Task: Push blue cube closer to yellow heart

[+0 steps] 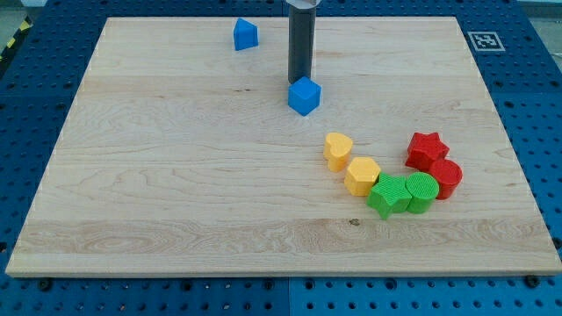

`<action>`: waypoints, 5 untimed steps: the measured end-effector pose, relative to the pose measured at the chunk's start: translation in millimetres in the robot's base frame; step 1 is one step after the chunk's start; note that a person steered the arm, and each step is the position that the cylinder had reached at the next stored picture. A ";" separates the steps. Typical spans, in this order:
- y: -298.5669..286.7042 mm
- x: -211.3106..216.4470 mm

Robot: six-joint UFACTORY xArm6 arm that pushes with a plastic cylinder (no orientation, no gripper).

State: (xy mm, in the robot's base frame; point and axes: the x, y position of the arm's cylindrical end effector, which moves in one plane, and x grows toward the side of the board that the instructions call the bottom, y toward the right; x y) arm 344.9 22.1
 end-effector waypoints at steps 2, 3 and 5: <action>-7.5 26.3; -32.0 26.3; 9.8 55.7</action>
State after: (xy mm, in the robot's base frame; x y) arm 400.6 31.8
